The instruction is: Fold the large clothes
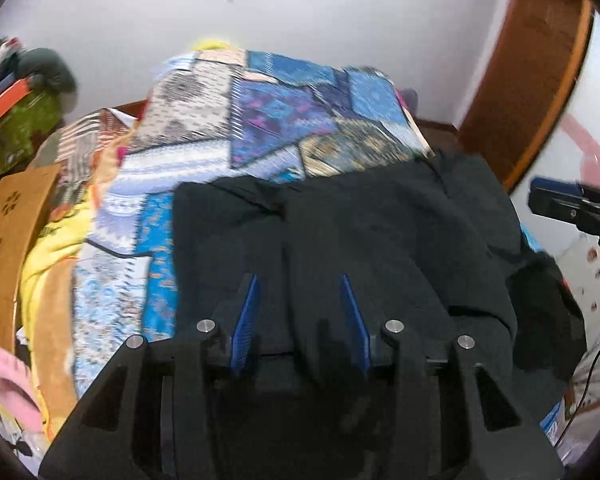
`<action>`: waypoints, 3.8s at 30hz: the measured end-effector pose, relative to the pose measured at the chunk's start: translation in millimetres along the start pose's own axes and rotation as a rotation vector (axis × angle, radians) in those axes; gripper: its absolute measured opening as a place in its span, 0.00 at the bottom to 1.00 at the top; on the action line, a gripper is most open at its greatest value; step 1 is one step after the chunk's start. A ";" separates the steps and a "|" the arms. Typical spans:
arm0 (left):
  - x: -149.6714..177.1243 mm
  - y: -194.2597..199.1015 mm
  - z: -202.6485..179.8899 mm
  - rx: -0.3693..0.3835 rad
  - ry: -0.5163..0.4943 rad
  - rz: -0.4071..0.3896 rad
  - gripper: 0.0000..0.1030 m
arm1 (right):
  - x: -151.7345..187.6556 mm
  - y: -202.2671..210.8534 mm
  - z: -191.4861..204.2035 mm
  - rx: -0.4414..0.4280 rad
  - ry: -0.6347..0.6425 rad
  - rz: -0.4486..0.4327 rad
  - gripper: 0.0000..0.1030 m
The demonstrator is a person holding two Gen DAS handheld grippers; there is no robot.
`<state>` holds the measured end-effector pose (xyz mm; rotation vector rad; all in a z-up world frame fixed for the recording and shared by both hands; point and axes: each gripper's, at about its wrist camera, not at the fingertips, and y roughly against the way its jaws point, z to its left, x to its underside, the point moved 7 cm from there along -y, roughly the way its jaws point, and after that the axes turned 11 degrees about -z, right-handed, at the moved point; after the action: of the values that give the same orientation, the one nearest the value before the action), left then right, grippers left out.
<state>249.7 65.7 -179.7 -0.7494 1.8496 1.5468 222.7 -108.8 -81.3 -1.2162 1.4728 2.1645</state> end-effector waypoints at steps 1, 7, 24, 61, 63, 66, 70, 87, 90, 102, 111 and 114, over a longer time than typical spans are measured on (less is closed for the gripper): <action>6.2 -5.8 -8.6 0.012 -0.015 0.021 0.43 | 4.2 -1.6 3.5 0.001 0.017 0.010 0.55; 40.5 -30.0 -33.5 0.034 -0.057 0.109 0.45 | 56.2 -32.3 14.2 0.016 0.088 0.161 0.55; -14.0 -7.2 69.3 -0.173 0.072 -0.020 0.61 | 30.1 19.5 -46.2 0.125 -0.015 0.032 0.55; 40.2 -172.4 135.2 0.037 0.480 0.291 0.47 | 70.3 -49.7 -179.0 -0.097 -0.708 0.162 0.54; 36.1 -167.4 130.1 -0.006 0.415 0.278 0.33 | 66.8 -55.6 -175.7 -0.116 -0.712 0.181 0.34; 29.2 -154.2 129.2 -0.041 0.360 0.246 0.14 | 53.8 -58.3 -171.3 -0.089 -0.639 0.181 0.19; 9.1 -127.3 131.2 -0.043 0.356 0.167 0.11 | 18.9 -53.3 -158.3 -0.113 -0.537 0.136 0.10; -9.8 -129.2 174.4 -0.129 0.380 0.123 0.11 | -16.5 -121.6 -156.8 0.061 -0.360 0.127 0.08; -5.8 -132.4 176.2 -0.140 0.381 0.127 0.13 | -13.0 -120.0 -160.8 0.050 -0.379 0.130 0.09; -15.7 -100.0 169.7 -0.211 0.293 0.119 0.18 | -21.1 -70.4 -144.4 0.127 -0.272 0.094 0.11; -11.9 -32.4 172.9 -0.221 0.300 0.060 0.43 | -20.5 -10.4 -107.9 0.112 -0.141 0.063 0.52; 1.9 -9.5 172.6 -0.208 0.284 0.071 0.59 | -11.1 1.5 -100.8 0.090 -0.144 0.079 0.53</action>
<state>271.8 234.5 -210.4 -1.0558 1.9510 1.7734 278.4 -193.5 -86.1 -0.9676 1.5620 2.1599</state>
